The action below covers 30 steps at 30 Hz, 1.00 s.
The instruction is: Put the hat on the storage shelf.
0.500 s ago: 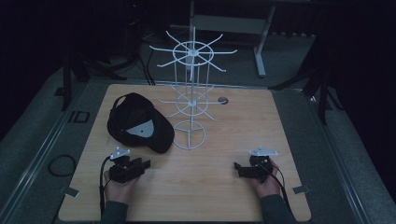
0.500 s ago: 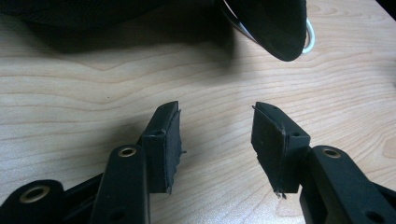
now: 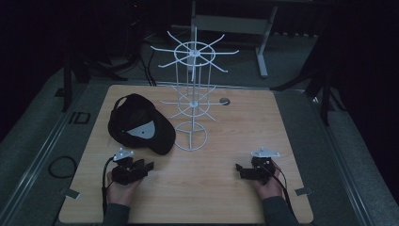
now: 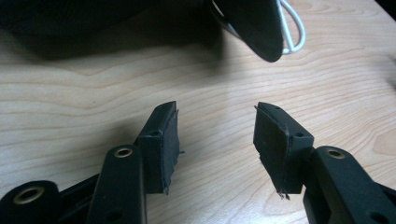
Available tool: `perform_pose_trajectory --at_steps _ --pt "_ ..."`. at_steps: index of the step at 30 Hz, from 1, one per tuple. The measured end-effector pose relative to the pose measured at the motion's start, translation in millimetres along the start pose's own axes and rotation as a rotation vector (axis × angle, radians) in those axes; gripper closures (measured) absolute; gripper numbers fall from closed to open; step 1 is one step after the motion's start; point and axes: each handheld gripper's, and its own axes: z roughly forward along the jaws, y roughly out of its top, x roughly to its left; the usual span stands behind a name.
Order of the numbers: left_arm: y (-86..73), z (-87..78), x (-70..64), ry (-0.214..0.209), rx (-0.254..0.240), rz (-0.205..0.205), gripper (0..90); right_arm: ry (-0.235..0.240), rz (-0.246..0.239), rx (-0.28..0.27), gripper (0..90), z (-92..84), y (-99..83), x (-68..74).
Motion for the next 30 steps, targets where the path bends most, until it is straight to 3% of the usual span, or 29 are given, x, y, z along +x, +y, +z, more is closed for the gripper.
perform_pose_trajectory --at_steps 6,13,23,30 --pt "9.6 -2.9 -6.6 -0.009 -0.02 0.019 49.0 0.0 0.0 0.0 13.0 0.0 0.0 0.0" --pt "17.3 0.0 -11.7 -0.007 -0.043 0.007 49.0 -0.001 -0.001 0.0 13.0 -0.1 -0.1 0.0" --pt "22.9 10.7 -13.3 -0.02 -0.071 -0.039 47.5 -0.002 -0.001 0.0 13.0 -0.1 -0.1 0.1" --pt "27.7 23.4 -21.1 0.001 -0.092 -0.053 46.4 -0.002 0.0 0.0 13.0 -0.1 -0.1 0.1"
